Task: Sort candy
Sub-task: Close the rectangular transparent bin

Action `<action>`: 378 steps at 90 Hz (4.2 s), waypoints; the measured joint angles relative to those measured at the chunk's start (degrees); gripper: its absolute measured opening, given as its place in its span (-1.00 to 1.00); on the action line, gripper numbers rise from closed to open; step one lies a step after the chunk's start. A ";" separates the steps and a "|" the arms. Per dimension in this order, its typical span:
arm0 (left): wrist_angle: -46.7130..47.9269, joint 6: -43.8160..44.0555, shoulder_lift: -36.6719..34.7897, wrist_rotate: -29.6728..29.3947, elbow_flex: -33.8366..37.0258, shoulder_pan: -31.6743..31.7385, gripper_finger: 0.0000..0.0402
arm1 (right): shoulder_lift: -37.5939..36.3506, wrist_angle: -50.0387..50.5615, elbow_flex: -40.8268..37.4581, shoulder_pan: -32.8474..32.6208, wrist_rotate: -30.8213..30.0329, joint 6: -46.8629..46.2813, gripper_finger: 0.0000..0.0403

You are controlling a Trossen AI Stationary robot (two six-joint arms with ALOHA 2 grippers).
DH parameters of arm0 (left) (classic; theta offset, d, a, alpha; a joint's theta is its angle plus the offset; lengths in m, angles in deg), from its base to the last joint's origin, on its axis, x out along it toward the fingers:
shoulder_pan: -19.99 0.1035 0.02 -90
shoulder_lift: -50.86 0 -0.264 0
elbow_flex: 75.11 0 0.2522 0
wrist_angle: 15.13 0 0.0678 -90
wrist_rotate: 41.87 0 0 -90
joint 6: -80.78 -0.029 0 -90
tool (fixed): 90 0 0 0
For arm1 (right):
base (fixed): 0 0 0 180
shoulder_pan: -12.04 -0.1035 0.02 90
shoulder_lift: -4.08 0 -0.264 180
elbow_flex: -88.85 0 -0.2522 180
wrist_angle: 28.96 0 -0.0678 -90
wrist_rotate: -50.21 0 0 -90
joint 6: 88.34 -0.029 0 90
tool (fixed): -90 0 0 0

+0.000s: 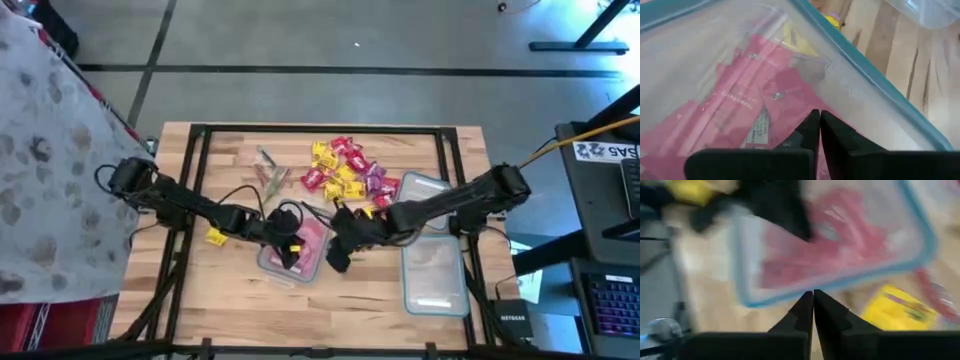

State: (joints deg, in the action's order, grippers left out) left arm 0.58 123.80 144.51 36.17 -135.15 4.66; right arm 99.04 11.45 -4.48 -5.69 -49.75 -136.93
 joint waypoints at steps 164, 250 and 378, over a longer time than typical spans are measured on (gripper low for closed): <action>29.09 16.62 -7.09 -3.03 -7.07 -4.05 -1.00 | 13.22 -13.59 -0.02 0.58 9.16 -6.48 -1.00; 28.78 24.40 -7.06 -3.52 -7.04 -7.95 -1.00 | 2.47 -5.31 -0.06 -3.68 16.62 3.86 -1.00; 9.10 22.05 -4.52 7.67 3.78 -3.00 -1.00 | 1.13 14.07 -0.08 0.87 -14.15 -10.80 -1.00</action>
State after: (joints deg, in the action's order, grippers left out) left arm 9.68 145.85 139.99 43.84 -131.37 1.66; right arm 100.17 25.52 -4.56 -4.81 -63.90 -147.73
